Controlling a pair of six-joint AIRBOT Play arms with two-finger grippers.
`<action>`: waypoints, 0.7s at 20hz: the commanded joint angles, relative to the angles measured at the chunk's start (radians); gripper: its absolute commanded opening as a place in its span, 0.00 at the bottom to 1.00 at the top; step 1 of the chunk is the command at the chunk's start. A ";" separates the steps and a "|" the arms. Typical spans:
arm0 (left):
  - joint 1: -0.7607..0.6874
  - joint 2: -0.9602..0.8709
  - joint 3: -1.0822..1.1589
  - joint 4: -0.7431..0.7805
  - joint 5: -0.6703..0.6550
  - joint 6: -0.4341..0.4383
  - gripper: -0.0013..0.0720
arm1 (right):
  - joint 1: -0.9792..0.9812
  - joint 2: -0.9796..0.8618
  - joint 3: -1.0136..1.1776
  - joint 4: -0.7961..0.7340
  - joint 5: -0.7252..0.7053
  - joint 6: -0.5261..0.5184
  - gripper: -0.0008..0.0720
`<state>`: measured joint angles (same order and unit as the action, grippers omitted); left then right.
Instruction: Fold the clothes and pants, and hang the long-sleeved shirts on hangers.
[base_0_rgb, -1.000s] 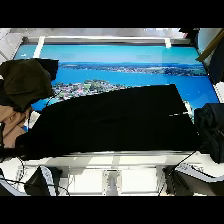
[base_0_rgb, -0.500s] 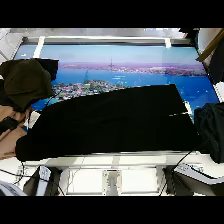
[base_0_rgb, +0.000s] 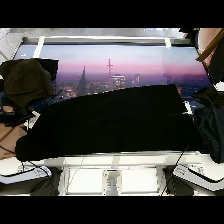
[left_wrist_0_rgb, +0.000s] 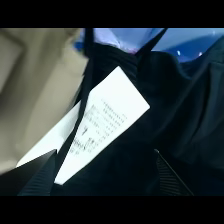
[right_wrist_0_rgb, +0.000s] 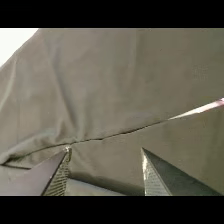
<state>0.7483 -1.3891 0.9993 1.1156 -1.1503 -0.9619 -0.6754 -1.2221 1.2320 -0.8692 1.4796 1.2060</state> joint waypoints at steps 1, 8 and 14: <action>-0.029 -0.119 0.080 0.077 -0.082 -0.007 0.97 | 0.082 0.000 0.000 0.000 -0.006 0.037 0.68; -0.029 -0.124 0.081 0.212 -0.090 -0.022 0.97 | 0.091 0.000 0.000 -0.005 0.002 0.086 0.68; -0.030 -0.128 0.080 0.147 -0.112 -0.026 0.97 | 0.091 0.000 0.000 -0.029 -0.001 0.086 0.68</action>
<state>0.7193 -1.5146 1.0790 1.3064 -1.2552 -0.9874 -0.5854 -1.2221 1.2320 -0.8883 1.4803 1.2877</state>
